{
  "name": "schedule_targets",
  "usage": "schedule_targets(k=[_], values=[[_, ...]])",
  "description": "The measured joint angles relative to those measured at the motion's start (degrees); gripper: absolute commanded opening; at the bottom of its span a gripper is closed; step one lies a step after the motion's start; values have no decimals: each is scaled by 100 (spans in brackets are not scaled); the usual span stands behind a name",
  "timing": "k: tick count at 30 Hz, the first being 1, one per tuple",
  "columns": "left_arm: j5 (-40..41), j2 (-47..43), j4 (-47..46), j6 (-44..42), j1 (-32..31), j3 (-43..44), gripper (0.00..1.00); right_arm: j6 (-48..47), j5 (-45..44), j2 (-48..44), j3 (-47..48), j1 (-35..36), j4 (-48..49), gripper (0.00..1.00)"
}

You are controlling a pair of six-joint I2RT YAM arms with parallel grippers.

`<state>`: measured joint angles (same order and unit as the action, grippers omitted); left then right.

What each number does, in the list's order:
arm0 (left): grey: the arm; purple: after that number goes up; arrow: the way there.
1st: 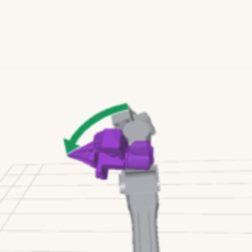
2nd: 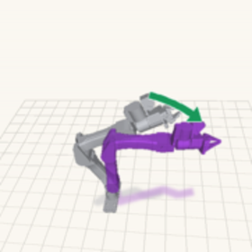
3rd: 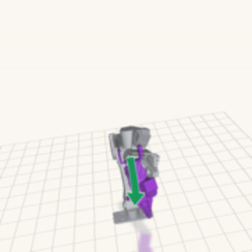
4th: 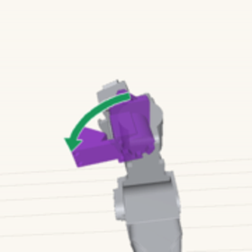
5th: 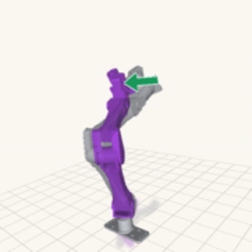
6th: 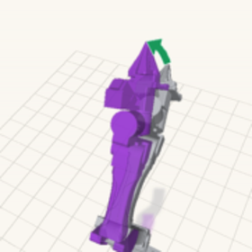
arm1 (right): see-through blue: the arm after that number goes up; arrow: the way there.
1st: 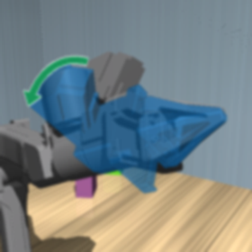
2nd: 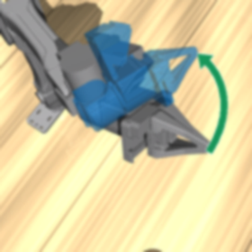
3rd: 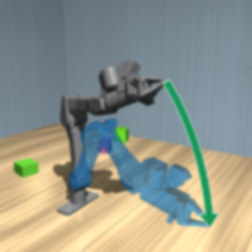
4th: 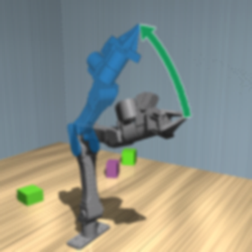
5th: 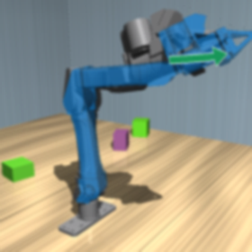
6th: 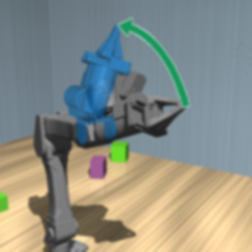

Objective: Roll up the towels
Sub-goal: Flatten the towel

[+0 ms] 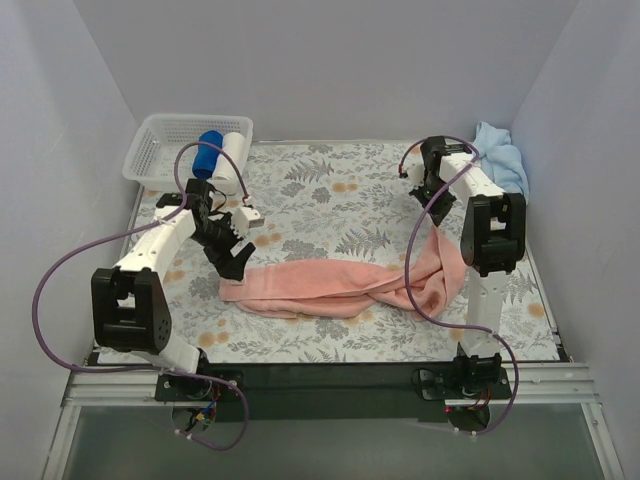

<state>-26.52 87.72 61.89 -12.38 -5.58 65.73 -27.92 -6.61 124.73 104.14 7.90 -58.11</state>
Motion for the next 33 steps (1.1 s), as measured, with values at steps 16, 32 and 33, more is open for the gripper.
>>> schedule_targets(k=[16, 32, 33], values=[[-192, 208, 216, -223, 372, 304, 79, -367, 507, -667, -44, -439, -214, 1], [-256, 293, 212, -238, 378, 332, 80, -201, 527, 323, 122, -376, -352, 51], [-260, 293, 210, -238, 380, 332, 80, -186, 525, 323, 168, -376, -350, 52]])
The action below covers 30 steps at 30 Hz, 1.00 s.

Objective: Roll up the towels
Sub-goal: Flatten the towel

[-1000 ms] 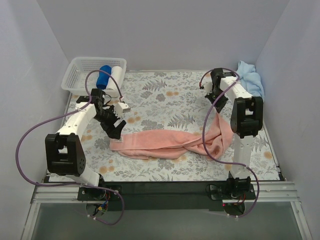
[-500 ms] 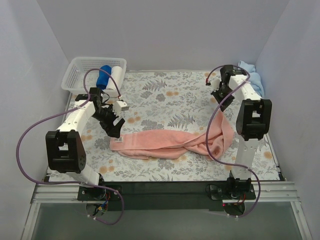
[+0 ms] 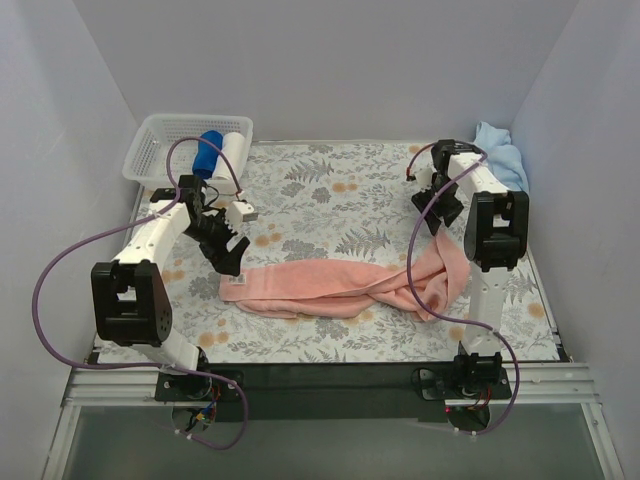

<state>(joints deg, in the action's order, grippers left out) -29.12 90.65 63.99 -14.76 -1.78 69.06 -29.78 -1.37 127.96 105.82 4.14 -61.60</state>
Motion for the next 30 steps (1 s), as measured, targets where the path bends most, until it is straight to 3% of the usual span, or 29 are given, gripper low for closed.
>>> schedule_targets(k=[5, 9, 15, 19, 23, 30], values=[[-4, 0, -11, -2, 17, 0, 80, 98, -44, 2, 146, 28, -2, 50], [-7, 0, -15, -2, 28, 0, 80, 136, -127, 42, 223, 39, -55, 39], [-7, 0, 2, -179, 98, -2, 83, 125, -186, 247, 251, 44, -162, 1], [-7, -96, 59, -754, 127, -155, 79, 103, -181, 258, 251, 44, -236, 1], [46, -601, 240, -1864, 133, -815, 75, 66, -103, 85, 249, 24, -299, 1], [271, -1628, 221, -3560, 131, -2033, 72, -57, 356, -1058, 181, -175, -328, 1]])
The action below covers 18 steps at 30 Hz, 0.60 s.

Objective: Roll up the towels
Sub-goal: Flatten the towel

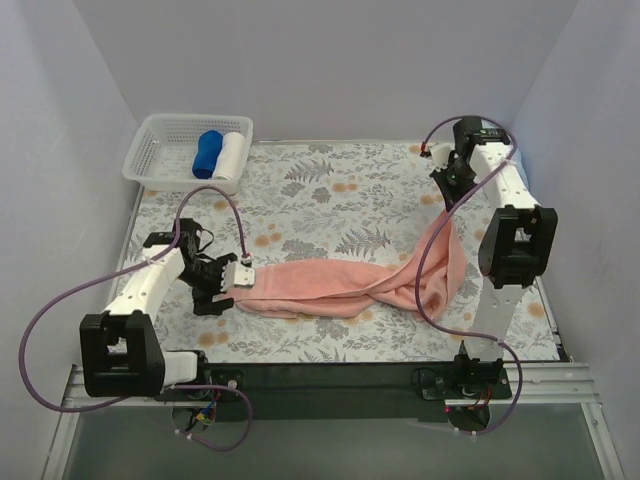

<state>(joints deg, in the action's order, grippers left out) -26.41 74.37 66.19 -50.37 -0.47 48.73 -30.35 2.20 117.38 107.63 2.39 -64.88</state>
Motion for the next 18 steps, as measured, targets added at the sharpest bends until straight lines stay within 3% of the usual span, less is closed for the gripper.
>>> schedule_targets(k=[9, 16, 18], values=[[-151, -743, -1051, -1191, 0, -981, 70, -162, 376, -1001, -555, -297, -129, 1], [-142, -575, -1714, -1429, 0, -1360, 58, -164, 463, -1008, -651, -485, -199, 1], [-129, -520, -1930, -1405, 0, -1434, 49, -166, 470, -1008, -651, -503, -229, 1]])
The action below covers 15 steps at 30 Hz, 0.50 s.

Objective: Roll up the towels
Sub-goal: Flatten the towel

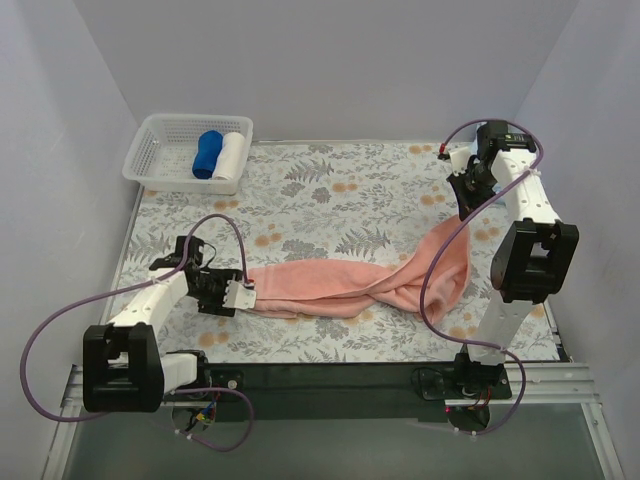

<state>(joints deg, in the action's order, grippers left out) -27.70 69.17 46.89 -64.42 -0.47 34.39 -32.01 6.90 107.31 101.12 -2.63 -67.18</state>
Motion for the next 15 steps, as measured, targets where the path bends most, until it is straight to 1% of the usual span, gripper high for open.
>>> schedule_targets(k=[1, 2, 4, 5, 8, 9, 12, 15], values=[[11, 7, -79, 7, 0, -33, 45, -2, 2, 0, 0, -2, -9, 1], [26, 7, -210, 48, 0, -87, 36, -7, 9, 0, 0, -7, -17, 1], [76, 4, -413, 111, 0, -179, 28, -22, 20, 0, 0, -33, -28, 1], [92, 4, -468, 111, 0, -201, 17, -35, 22, 0, 0, -37, -33, 1], [164, 4, -601, 245, 0, -190, 7, -61, 39, 0, 0, -83, -39, 1], [181, 15, -601, 308, 0, -153, 0, -81, 44, -2, 0, -118, -42, 1], [175, 107, -507, 636, 2, 170, 0, -111, 66, -2, 7, -201, -44, 1], [136, 282, -402, 1040, 2, 734, 0, -131, 85, -2, 101, -289, -70, 1]])
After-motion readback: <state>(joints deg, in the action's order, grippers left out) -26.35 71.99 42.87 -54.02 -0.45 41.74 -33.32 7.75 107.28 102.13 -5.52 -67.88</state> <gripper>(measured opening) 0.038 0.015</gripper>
